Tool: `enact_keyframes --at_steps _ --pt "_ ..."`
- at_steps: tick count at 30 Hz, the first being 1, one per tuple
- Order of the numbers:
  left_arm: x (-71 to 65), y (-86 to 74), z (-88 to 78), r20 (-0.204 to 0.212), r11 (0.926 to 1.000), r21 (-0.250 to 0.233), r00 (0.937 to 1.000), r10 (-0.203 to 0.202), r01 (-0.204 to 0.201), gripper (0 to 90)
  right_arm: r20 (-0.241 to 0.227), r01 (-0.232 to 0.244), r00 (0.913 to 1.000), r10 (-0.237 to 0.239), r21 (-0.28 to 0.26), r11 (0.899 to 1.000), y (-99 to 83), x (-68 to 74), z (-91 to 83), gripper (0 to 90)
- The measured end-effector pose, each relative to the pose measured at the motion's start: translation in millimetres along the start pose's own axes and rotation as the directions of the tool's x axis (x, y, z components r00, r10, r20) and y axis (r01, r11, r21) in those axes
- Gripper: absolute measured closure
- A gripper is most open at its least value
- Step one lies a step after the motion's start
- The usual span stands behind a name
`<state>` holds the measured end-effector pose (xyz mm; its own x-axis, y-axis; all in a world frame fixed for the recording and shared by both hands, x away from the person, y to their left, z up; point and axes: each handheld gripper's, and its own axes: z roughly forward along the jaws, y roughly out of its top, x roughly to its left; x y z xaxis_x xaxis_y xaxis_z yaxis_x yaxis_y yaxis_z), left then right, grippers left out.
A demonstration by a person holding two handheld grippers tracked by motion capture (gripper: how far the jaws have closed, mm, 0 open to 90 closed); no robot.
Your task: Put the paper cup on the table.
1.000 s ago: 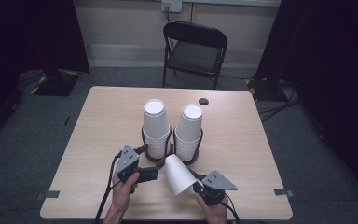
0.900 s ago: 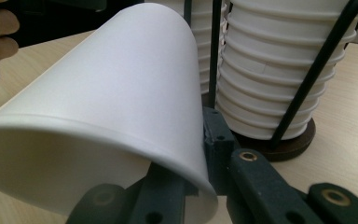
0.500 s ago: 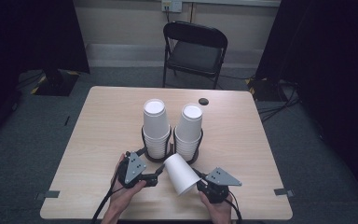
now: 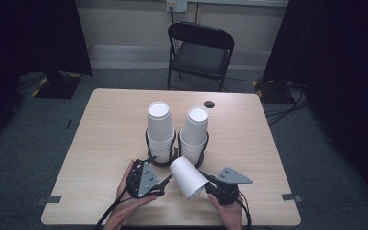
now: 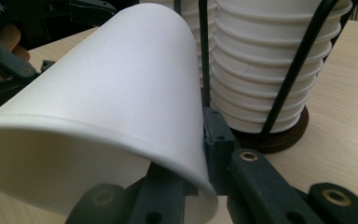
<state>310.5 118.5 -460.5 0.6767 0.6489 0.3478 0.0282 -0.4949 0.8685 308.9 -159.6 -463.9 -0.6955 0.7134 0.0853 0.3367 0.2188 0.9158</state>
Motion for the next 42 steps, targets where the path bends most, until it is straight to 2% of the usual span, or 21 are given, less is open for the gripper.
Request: enact_keyframes --at_steps 1,4,5,7,10,15,19,21,22,23,24,26,27,29,33,34,36,37,39,42 --pt "0.0 0.0 0.0 0.0 1.0 0.0 1.0 0.0 0.0 19.2 0.0 0.0 1.0 0.0 0.0 1.0 0.0 0.0 0.0 86.2" --pt "-6.2 -0.4 -1.4 0.013 0.9983 -0.011 0.9982 0.058 -0.058 17.3 -0.031 -0.011 0.9995 0.011 0.013 1.0 4.9 -0.6 -1.3 86.1" --pt "-6.2 -0.4 -1.4 0.013 0.9983 -0.011 0.9982 0.058 -0.058 16.9 -0.031 -0.011 0.9995 0.011 0.013 1.0 4.9 -0.6 -1.3 86.1" --pt "-8.8 -0.7 -0.4 0.004 0.9943 0.009 0.9944 0.106 -0.106 16.4 -0.036 -0.01 0.9993 0.011 0.024 1.0 6.7 -0.6 -2.1 86.1" --pt "-13.5 -1.0 -1.4 0.018 0.992 0.003 0.9918 0.126 -0.126 15.6 -0.057 -0.013 0.9982 0.016 0.045 0.999 8.7 -2.3 -2.1 86.1" --pt "-22.9 0.9 -3.0 0.018 0.9824 0.017 0.9824 0.186 -0.186 15.5 -0.099 -0.01 0.9949 0.019 0.094 0.996 15.1 -4.2 0.1 86.1" --pt "-30.5 1.8 -1.9 -0.004 0.9677 0.038 0.9684 0.25 -0.249 15.5 -0.119 -0.018 0.9923 0.034 0.134 0.991 21.6 -5.1 -0.1 86.0" --pt "-31.6 1.7 -1.5 -0.001 0.9652 0.038 0.9659 0.259 -0.259 15.5 -0.125 -0.018 0.9915 0.037 0.145 0.989 22.5 -5.6 0.0 86.0" --pt "-33.1 1.9 -1.0 0.002 0.9611 0.042 0.962 0.273 -0.273 15.5 -0.126 -0.017 0.9913 0.037 0.155 0.988 24.2 -5.7 0.4 85.9" --pt "-33.1 1.9 -1.0 0.002 0.9611 0.042 0.962 0.273 -0.273 15.5 -0.126 -0.017 0.9913 0.037 0.155 0.988 24.2 -5.7 0.4 85.9" --pt "-34.2 2.5 -0.9 0.002 0.9579 0.036 0.9585 0.285 -0.285 15.5 -0.132 -0.014 0.9906 0.037 0.169 0.986 25.7 -5.4 1.2 85.9" --pt "-34.7 2.9 -1.0 0.001 0.9563 0.038 0.957 0.29 -0.29 15.5 -0.138 -0.011 0.9898 0.037 0.185 0.983 26.5 -5.7 2.9 85.9" --pt "-35.1 4.0 -1.0 -0.003 0.9514 0.041 0.9521 0.306 -0.305 15.5 -0.138 -0.014 0.9896 0.041 0.195 0.981 26.6 -6.0 3.9 85.9" --pt "-35.7 3.8 -0.6 -0.004 0.9506 0.046 0.9516 0.307 -0.307 15.6 -0.14 -0.016 0.9892 0.046 0.204 0.979 26.7 -6.2 4.9 85.9" --pt "-39.4 5.2 1.3 -0.02 0.9269 0.073 0.9286 0.37 -0.368 15.7 -0.149 -0.017 0.9874 0.053 0.229 0.973 28.0 -7.1 7.7 85.9" --pt "-40.1 6.1 1.8 -0.024 0.9231 0.077 0.9249 0.38 -0.377 15.7 -0.15 -0.017 0.9872 0.054 0.234 0.972 28.7 -6.7 8.0 85.9" --pt "-41.7 6.8 2.2 -0.027 0.9209 0.077 0.9225 0.385 -0.382 15.7 -0.155 -0.02 0.9862 0.058 0.24 0.97 30.2 -6.9 8.7 86.0" --pt "-43.1 8.0 1.7 -0.03 0.9117 0.084 0.9135 0.406 -0.402 15.7 -0.155 -0.02 0.9862 0.058 0.24 0.97 30.2 -6.9 8.7 86.0" --pt "-45.7 9.4 2.8 -0.05 0.9005 0.088 0.901 0.431 -0.426 15.1 -0.165 -0.023 0.9842 0.065 0.246 0.969 31.6 -7.1 9.5 85.9" --pt "-46.9 12.3 2.1 -0.052 0.8822 0.102 0.8832 0.466 -0.46 13.8 -0.178 -0.021 0.9816 0.07 0.261 0.965 34.4 -6.9 10.1 85.9"
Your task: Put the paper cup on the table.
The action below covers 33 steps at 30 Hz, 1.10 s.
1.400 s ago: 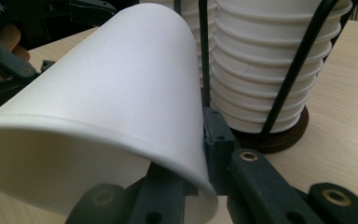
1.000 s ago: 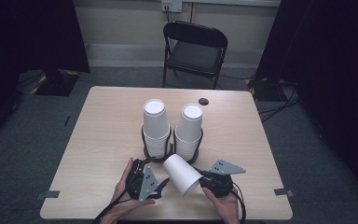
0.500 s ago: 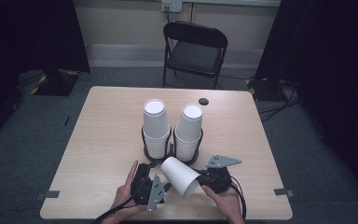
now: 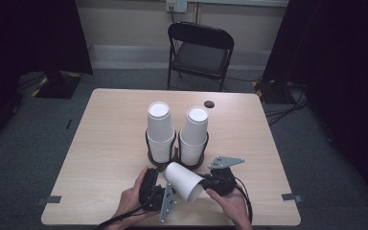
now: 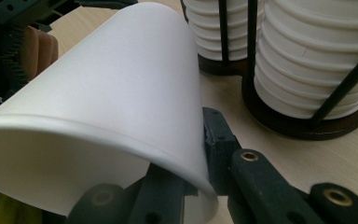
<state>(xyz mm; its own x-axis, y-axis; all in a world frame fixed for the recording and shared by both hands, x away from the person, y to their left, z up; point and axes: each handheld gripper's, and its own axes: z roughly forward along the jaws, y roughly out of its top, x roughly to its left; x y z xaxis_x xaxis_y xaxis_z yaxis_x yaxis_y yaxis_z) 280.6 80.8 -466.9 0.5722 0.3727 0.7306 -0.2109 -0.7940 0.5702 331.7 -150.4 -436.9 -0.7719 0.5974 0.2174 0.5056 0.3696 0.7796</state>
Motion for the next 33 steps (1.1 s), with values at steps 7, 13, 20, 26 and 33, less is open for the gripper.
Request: enact_keyframes --at_steps 7,13,20,26,33 --pt "-3.4 3.2 2.9 0.007 0.9999 -0.015 1.0 0.005 -0.005 8.0 -0.015 0.005 0.9999 -0.004 0.023 1.0 4.5 1.6 3.6 85.9" --pt "-4.0 7.1 3.5 0.001 0.9988 0.012 0.9989 0.048 -0.048 6.6 -0.03 0.007 0.9995 -0.006 0.041 0.999 8.9 2.4 8.5 85.9" --pt "-8.6 11.8 4.7 0.021 0.9988 -0.049 0.9997 0.01 -0.009 6.6 -0.039 0.007 0.9992 -0.007 0.005 1.0 14.0 0.3 11.3 87.9" --pt "-7.9 17.1 3.4 0.025 0.9977 -0.066 0.9995 0.018 -0.016 11.7 -0.05 -0.003 0.9988 0.002 -0.017 1.0 15.5 1.6 17.4 88.6" --pt "-9.3 25.3 4.5 0.027 0.9958 -0.092 0.9996 0.002 0.001 9.5 -0.068 -0.01 0.9976 0.01 -0.009 1.0 17.9 4.2 21.9 88.6"
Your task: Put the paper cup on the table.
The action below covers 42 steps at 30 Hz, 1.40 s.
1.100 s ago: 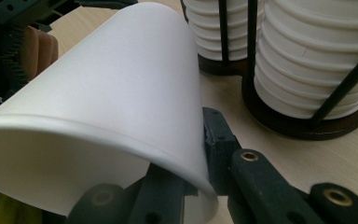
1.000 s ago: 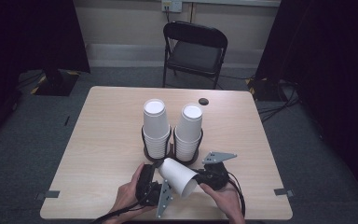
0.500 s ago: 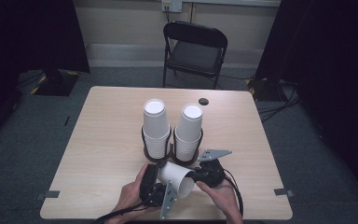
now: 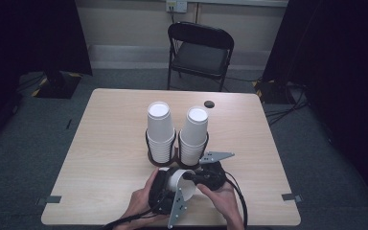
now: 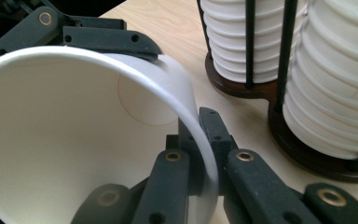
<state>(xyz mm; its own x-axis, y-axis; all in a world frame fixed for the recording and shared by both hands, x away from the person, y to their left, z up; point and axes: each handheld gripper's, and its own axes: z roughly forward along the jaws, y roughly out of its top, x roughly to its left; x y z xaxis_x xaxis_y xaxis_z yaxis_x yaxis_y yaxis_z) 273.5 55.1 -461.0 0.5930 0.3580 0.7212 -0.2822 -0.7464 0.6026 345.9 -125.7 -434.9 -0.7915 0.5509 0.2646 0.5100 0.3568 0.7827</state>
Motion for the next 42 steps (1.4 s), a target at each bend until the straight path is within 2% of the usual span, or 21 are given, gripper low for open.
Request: enact_keyframes --at_steps 2,3,5,6,7,9,12,14,18,20,21,22,23,28,29,31,38,39,40,41,42 --pt "0.0 0.7 0.4 0.0 1.0 -0.004 1.0 -0.001 0.001 8.9 -0.002 -0.002 1.0 0.002 0.001 1.0 0.4 0.0 0.6 88.6" --pt "-0.5 1.3 1.3 -0.002 0.9997 -0.02 0.9999 -0.017 0.017 8.9 -0.006 -0.001 1.0 0.001 0.001 1.0 0.7 0.0 1.2 88.6" --pt "-1.0 1.4 1.5 0.003 0.9995 -0.021 0.9997 -0.025 0.025 8.9 -0.01 -0.006 0.9999 0.006 0.003 1.0 1.0 -0.2 2.5 88.6" --pt "-0.1 1.2 1.3 0.017 0.9996 -0.022 0.9997 -0.019 0.02 8.9 -0.012 -0.007 0.9999 0.007 0.005 1.0 1.1 -0.4 3.1 88.6" --pt "0.5 1.8 0.4 0.019 1.0 -0.003 0.9998 -0.006 0.006 8.9 -0.016 -0.012 0.9998 0.012 0.021 1.0 1.2 -0.6 4.7 88.6" --pt "-0.5 4.3 0.3 0.014 0.9999 -0.013 0.9999 0.01 -0.01 8.4 -0.021 -0.014 0.9997 0.015 0.038 0.999 1.5 -0.9 7.5 88.4" --pt "-0.4 4.9 0.5 0.012 0.9998 -0.014 0.9998 0.013 -0.013 7.9 -0.026 -0.014 0.9995 0.015 0.05 0.999 1.8 -0.1 9.7 88.4" --pt "-0.1 3.8 0.6 0.013 0.9997 -0.024 0.9999 -0.006 0.006 7.8 -0.023 -0.016 0.9996 0.017 0.043 0.999 1.6 0.2 10.0 88.4" --pt "-0.3 4.3 -1.0 0.011 0.9998 -0.017 0.9999 -0.012 0.012 8.5 -0.027 -0.015 0.9995 0.016 0.044 0.999 1.7 0.8 10.9 88.2" --pt "0.6 3.7 -1.1 0.002 0.999 -0.034 0.9996 -0.028 0.028 9.2 -0.02 -0.012 0.9997 0.013 0.037 0.999 1.7 1.5 10.1 88.2" --pt "1.7 2.9 -1.7 0.012 0.9976 -0.045 0.9985 -0.053 0.054 9.5 -0.018 -0.016 0.9997 0.017 0.028 0.999 1.9 2.1 8.7 87.8" --pt "1.7 2.9 -1.7 0.012 0.9976 -0.045 0.9985 -0.053 0.054 9.6 -0.018 -0.016 0.9997 0.017 0.028 0.999 1.9 2.1 8.7 87.8" --pt "1.5 2.0 -1.9 0.002 0.9967 -0.042 0.9975 -0.07 0.07 9.7 -0.017 -0.02 0.9996 0.02 0.018 1.0 1.8 2.2 8.5 86.4" --pt "2.7 -1.7 -1.5 0.004 0.9957 -0.04 0.9965 -0.083 0.083 10.2 -0.012 -0.025 0.9996 0.025 0.006 1.0 1.9 1.4 8.0 83.9" --pt "4.5 -3.9 -0.9 -0.003 0.9937 -0.041 0.9945 -0.105 0.105 10.3 -0.01 -0.028 0.9996 0.028 -0.005 1.0 1.9 0.7 7.4 82.0" --pt "6.9 -5.5 -0.9 -0.004 0.9913 -0.046 0.9923 -0.123 0.123 10.4 -0.005 -0.032 0.9995 0.032 -0.02 0.999 2.1 0.5 6.8 80.3" --pt "11.6 -10.8 -1.0 -0.012 0.985 -0.031 0.9853 -0.17 0.17 10.5 0.007 -0.032 0.9995 0.032 -0.059 0.998 2.1 1.1 5.3 75.0" --pt "13.5 -12.8 -0.6 -0.009 0.9795 -0.038 0.9801 -0.198 0.198 10.5 0.009 -0.034 0.9993 0.035 -0.069 0.997 1.7 1.9 4.2 72.7" --pt "13.5 -12.8 -0.6 -0.009 0.9795 -0.038 0.9801 -0.198 0.198 10.5 0.014 -0.037 0.9992 0.038 -0.074 0.997 1.3 2.3 3.5 71.9" --pt "15.0 -14.7 -0.3 -0.008 0.9733 -0.043 0.9741 -0.226 0.225 10.5 0.017 -0.036 0.9992 0.037 -0.081 0.996 0.7 2.4 2.7 70.6" --pt "15.7 -15.5 0.0 -0.007 0.97 -0.046 0.9709 -0.239 0.239 10.5 0.02 -0.034 0.9991 0.036 -0.092 0.995 0.1 2.5 1.8 68.5"
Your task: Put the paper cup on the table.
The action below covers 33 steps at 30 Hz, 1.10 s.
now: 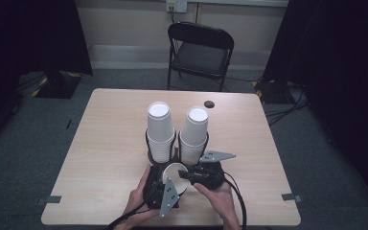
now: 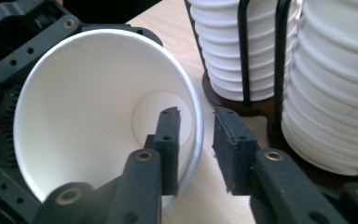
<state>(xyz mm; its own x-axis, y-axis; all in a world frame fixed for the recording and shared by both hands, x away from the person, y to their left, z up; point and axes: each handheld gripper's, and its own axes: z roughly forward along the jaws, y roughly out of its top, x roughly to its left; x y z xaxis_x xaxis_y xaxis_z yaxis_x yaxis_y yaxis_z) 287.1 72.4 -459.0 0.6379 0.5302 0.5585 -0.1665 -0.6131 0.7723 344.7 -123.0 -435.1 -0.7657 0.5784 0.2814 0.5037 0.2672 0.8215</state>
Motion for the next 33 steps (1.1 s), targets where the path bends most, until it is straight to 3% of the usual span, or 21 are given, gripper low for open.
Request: enact_keyframes --at_steps 8,9,10,11,14,15,16,18,19,24,25,29,30,31,32,33 --pt "7.7 -3.3 0.4 0.003 0.9983 0.003 0.9983 -0.058 0.058 10.5 0.014 -0.001 0.9999 0.002 -0.072 0.997 -1.9 1.2 -7.5 57.6" --pt "10.5 -5.2 0.5 0.004 0.9955 0.0 0.9955 -0.095 0.095 10.5 0.031 0.017 0.9994 -0.014 -0.084 0.996 -2.8 2.1 -9.6 55.3" --pt "10.5 -5.2 0.5 0.004 0.9955 0.0 0.9955 -0.095 0.095 10.6 0.03 0.014 0.9995 -0.011 -0.096 0.995 -3.4 2.3 -10.7 54.2" --pt "13.8 -8.0 0.4 0.02 0.9891 -0.013 0.9891 -0.146 0.146 10.7 0.031 0.019 0.9994 -0.016 -0.109 0.994 -4.0 2.2 -11.9 52.9" --pt "16.7 -10.8 -0.4 0.023 0.9849 -0.01 0.9847 -0.173 0.173 10.7 0.037 0.019 0.9992 -0.014 -0.137 0.99 -5.4 2.2 -14.5 50.8" --pt "19.6 -14.3 -1.2 0.031 0.9769 -0.021 0.9768 -0.212 0.213 10.7 0.046 0.021 0.9988 -0.013 -0.162 0.987 -6.7 1.5 -17.1 49.2" --pt "19.6 -14.3 -1.2 0.031 0.9769 -0.021 0.9768 -0.212 0.213 10.7 0.046 0.021 0.9988 -0.013 -0.162 0.987 -6.7 1.5 -17.1 49.2" --pt "23.0 -18.0 -2.2 0.028 0.9681 -0.028 0.9683 -0.248 0.249 10.7 0.058 0.02 0.9983 -0.01 -0.182 0.983 -7.8 0.3 -19.4 47.5" --pt "25.5 -21.2 -3.3 0.021 0.9595 -0.04 0.9602 -0.278 0.279 10.7 0.064 0.016 0.9979 -0.003 -0.207 0.978 -9.1 -0.8 -21.9 45.8" --pt "30.2 -25.5 -6.9 0.006 0.9507 -0.044 0.9516 -0.307 0.307 10.7 0.096 0.034 0.9953 -0.011 -0.244 0.969 -12.4 -0.5 -25.6 41.4" --pt "32.6 -26.8 -8.9 0.005 0.9413 -0.05 0.9425 -0.334 0.334 10.7 0.104 0.037 0.9945 -0.012 -0.248 0.968 -13.2 -0.4 -26.0 39.8" --pt "39.3 -30.2 -15.8 0.017 0.923 -0.06 0.925 -0.38 0.38 10.6 0.149 0.055 0.9886 -0.017 -0.258 0.964 -17.9 -0.2 -26.4 34.8" --pt "39.3 -30.2 -15.8 0.017 0.923 -0.06 0.925 -0.38 0.38 10.6 0.149 0.055 0.9886 -0.017 -0.258 0.964 -17.9 -0.2 -26.4 34.8" --pt "42.9 -32.8 -19.3 0.029 0.9116 -0.072 0.9145 -0.404 0.405 10.6 0.188 0.071 0.982 -0.021 -0.266 0.961 -21.6 0.4 -26.4 32.2" --pt "42.9 -32.8 -19.3 0.029 0.9116 -0.072 0.9145 -0.404 0.405 10.6 0.188 0.071 0.982 -0.021 -0.266 0.961 -21.6 0.4 -26.4 32.2" --pt "44.1 -34.0 -20.4 0.028 0.9033 -0.078 0.9067 -0.421 0.422 10.6 0.199 0.077 0.9798 -0.024 -0.268 0.96 -23.5 0.1 -26.7 32.1"
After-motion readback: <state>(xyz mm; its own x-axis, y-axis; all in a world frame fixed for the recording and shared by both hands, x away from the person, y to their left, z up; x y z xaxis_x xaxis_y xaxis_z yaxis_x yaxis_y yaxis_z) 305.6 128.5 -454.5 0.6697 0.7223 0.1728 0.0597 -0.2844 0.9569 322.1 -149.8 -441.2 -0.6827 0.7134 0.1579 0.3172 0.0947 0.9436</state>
